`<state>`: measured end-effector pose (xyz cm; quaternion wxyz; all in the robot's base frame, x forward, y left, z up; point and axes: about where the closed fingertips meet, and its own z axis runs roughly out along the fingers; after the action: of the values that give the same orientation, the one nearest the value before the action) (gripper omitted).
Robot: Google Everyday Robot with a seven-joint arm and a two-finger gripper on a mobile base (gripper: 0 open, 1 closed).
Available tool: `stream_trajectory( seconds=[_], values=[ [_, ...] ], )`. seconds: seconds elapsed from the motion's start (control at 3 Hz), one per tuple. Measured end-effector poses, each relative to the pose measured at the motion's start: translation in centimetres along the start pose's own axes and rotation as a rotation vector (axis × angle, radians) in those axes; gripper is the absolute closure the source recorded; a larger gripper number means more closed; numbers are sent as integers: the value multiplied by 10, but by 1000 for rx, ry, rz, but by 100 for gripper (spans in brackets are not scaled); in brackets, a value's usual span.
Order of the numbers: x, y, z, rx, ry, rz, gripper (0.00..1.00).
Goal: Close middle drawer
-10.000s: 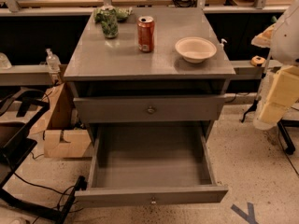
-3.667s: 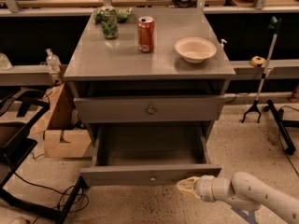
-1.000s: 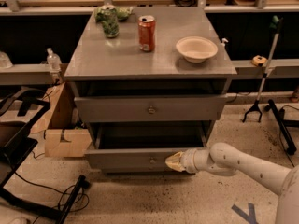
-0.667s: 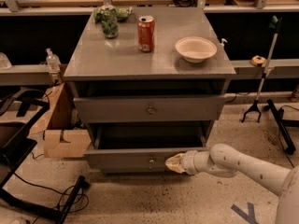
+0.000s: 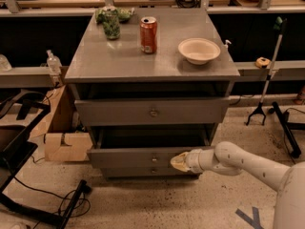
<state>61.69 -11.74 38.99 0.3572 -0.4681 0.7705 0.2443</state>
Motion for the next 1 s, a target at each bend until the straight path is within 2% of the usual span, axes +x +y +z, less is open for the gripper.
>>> stream_trajectory(
  seconds=[0.33,0.67,1.0],
  values=[
    [-6,-26,5,10,10,6,100],
    [-5,-24,4,10,11,6,100],
    [-11,-56,11,23,27,14,100]
  ],
)
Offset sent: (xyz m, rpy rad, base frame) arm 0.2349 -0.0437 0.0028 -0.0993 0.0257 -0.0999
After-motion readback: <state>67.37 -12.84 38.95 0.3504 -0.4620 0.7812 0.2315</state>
